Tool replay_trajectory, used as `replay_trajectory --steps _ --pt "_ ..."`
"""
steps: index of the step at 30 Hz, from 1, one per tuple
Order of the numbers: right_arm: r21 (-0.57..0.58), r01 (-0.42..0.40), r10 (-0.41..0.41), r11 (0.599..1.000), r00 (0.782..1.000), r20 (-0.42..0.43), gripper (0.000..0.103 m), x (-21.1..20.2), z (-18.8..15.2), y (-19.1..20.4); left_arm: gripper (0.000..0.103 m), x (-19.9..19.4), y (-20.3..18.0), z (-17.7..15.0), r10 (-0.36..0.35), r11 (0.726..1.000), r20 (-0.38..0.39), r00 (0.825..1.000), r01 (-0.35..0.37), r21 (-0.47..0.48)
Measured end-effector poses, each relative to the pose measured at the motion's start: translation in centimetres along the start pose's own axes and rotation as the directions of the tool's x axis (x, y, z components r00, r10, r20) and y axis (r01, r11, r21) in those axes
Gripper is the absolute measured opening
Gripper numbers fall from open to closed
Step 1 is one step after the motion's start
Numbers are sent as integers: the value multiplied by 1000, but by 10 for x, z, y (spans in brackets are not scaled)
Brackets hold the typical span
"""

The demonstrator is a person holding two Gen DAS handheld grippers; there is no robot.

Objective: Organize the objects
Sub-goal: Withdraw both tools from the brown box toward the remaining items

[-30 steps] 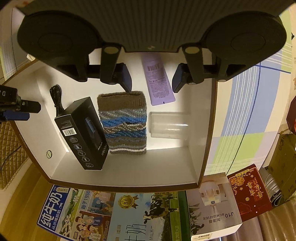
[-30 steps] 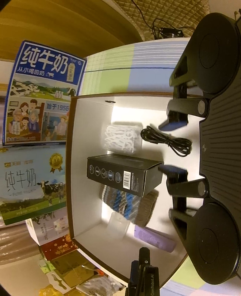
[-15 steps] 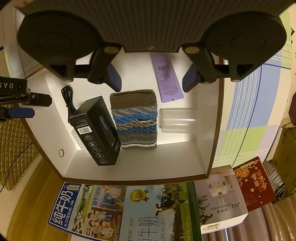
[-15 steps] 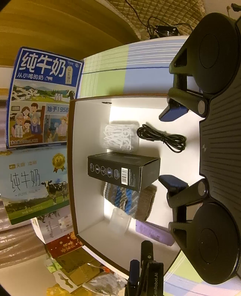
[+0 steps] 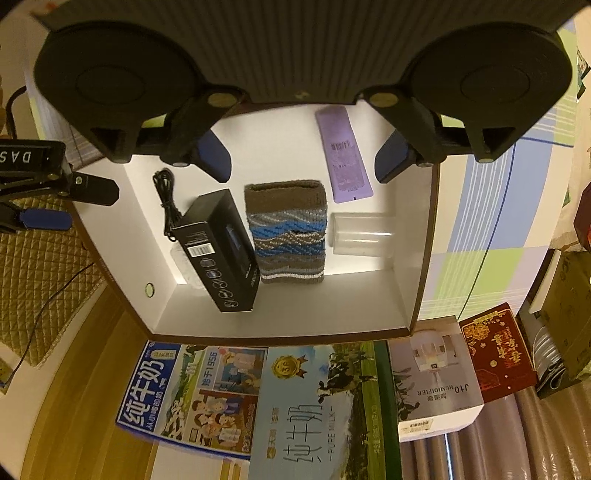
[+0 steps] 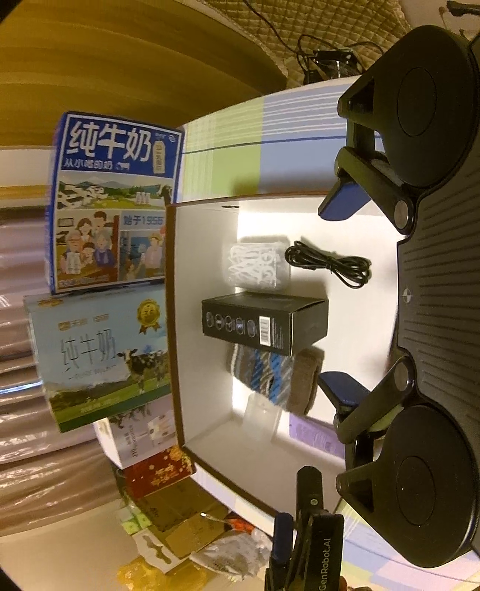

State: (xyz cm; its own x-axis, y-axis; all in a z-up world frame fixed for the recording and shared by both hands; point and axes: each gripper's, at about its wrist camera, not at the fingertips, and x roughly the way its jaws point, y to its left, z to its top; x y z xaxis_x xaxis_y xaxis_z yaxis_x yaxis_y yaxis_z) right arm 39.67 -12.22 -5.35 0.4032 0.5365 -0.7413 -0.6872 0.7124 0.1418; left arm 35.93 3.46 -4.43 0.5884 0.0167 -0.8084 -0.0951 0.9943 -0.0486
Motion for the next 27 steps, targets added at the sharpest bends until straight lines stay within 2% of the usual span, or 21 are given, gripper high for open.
replay_trajectory --steps 17,27 --pt "31 -34 33 999 998 50 93 -54 -33 12 85 -57 -2 -40 -25 999 34 999 26 -33" --pt "47 -41 40 998 999 25 94 -68 -60 13 85 -69 -6 -70 -32 999 3 999 32 -39"
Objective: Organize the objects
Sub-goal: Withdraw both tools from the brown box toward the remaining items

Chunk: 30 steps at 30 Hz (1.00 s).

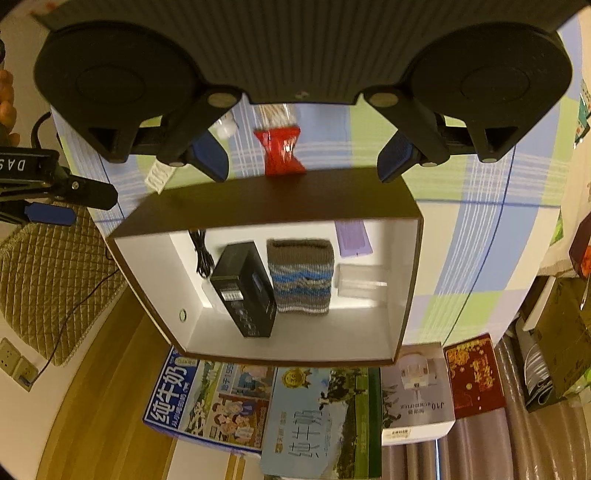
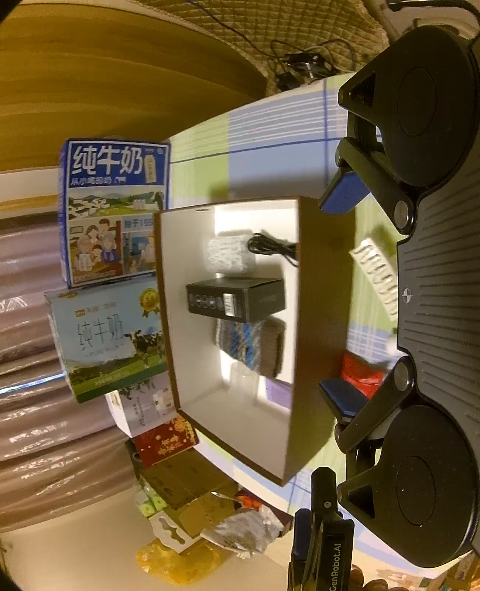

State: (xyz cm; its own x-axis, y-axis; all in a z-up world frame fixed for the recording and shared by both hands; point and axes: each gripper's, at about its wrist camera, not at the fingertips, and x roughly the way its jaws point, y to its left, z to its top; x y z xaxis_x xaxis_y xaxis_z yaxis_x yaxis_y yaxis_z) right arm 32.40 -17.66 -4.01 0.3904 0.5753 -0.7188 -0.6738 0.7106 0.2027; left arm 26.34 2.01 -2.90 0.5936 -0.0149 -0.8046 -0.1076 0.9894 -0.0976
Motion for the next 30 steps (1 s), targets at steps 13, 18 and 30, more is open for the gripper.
replay_trajectory --steps 13,18,30 --pt "-2 -15 15 1000 998 -57 94 -5 -31 4 84 -3 -7 -39 -21 1000 -62 998 20 -13" --pt "-2 -20 20 1000 996 -89 94 -4 -42 5 84 1 -8 -56 -29 999 -99 995 27 -20" --pt "-14 -26 23 1000 988 -155 94 5 -66 12 81 12 -11 -78 -44 999 -171 984 40 -31"
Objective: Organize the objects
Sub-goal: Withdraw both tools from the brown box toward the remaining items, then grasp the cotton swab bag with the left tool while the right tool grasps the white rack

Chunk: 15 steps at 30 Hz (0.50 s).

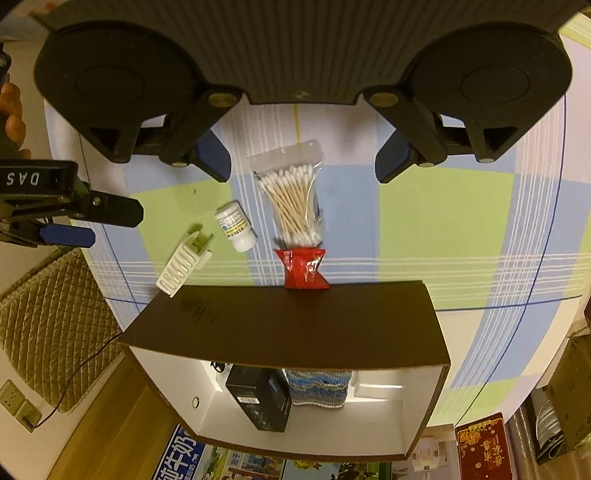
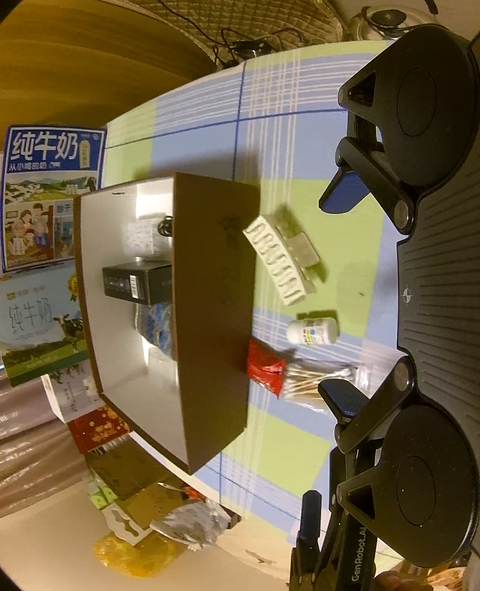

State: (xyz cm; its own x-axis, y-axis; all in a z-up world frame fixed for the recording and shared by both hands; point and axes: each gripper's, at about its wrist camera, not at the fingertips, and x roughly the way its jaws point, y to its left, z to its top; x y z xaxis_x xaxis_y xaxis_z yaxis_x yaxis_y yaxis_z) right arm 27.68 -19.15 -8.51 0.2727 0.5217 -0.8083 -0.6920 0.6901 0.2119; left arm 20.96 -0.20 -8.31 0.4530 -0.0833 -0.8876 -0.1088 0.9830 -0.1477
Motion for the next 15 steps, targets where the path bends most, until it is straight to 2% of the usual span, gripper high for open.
replay_trajectory --steps 15 --pt "-19 16 -17 1000 999 -35 94 17 -5 0 80 20 -5 -2 13 1000 -38 999 -13 2"
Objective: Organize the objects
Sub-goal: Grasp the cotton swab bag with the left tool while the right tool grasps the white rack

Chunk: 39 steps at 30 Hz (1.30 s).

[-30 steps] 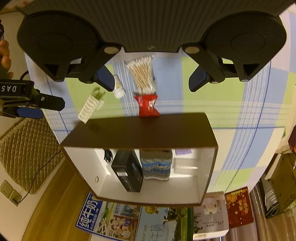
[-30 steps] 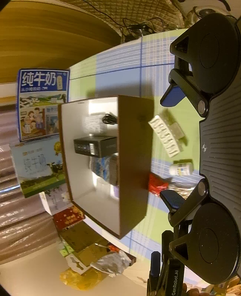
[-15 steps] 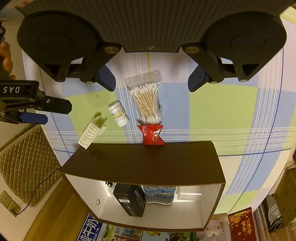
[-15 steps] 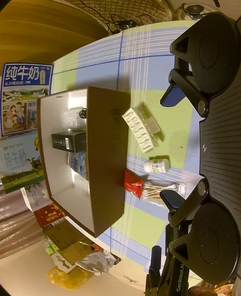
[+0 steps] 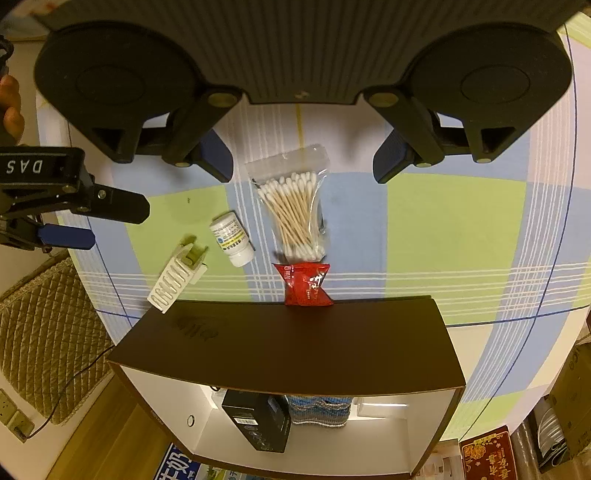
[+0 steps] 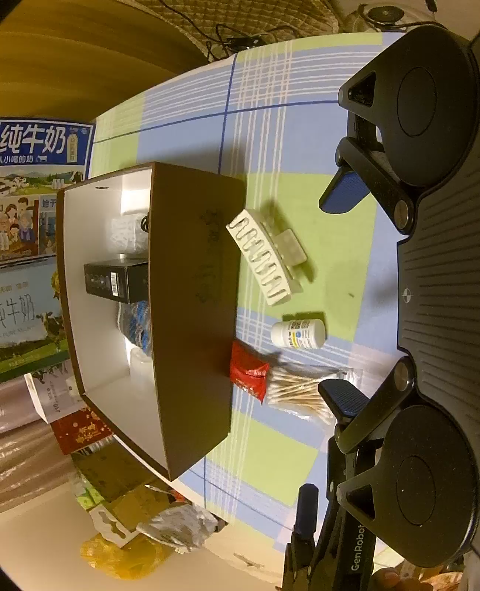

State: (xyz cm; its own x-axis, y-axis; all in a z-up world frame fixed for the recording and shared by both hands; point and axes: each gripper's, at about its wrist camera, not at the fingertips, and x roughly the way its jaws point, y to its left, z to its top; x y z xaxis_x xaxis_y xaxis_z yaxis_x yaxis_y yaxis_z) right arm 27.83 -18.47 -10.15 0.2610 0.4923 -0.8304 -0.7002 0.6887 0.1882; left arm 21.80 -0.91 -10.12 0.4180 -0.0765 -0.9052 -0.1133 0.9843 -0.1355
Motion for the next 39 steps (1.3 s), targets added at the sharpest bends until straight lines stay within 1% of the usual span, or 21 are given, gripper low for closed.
replay_trajectory --steps 5,11,21,29,31,32,34,37,39 --pt "-1 8 -8 1000 1000 -9 94 7 3 -5 80 10 1 4 -2 1000 -5 1000 1 -21" --pt "-2 20 -20 1000 1000 -15 94 14 8 -14 79 29 -4 8 21 1000 -16 1000 -21 -5" --pt "20 29 -29 999 999 -23 94 21 16 -32 72 63 -13 21 50 999 -20 999 -50 4" --pt "30 33 -32 999 999 -21 94 25 19 -47 57 81 -16 28 66 998 -9 998 -65 4" --pt "20 29 -29 999 999 -18 94 27 20 -48 49 84 -16 27 74 997 -5 997 -74 11" --pt "12 26 -26 1000 1000 -15 94 27 20 -49 47 83 -17 26 81 996 8 997 -82 21" --pt "-8 15 -15 1000 1000 -8 94 29 21 -50 35 82 -17 23 85 996 21 996 -85 36" --pt "-48 -5 5 999 1000 5 94 32 25 -51 26 78 -11 18 78 996 29 997 -79 30" --pt "-86 -21 22 996 1000 14 94 35 27 -51 25 76 -5 13 78 997 26 997 -78 19"
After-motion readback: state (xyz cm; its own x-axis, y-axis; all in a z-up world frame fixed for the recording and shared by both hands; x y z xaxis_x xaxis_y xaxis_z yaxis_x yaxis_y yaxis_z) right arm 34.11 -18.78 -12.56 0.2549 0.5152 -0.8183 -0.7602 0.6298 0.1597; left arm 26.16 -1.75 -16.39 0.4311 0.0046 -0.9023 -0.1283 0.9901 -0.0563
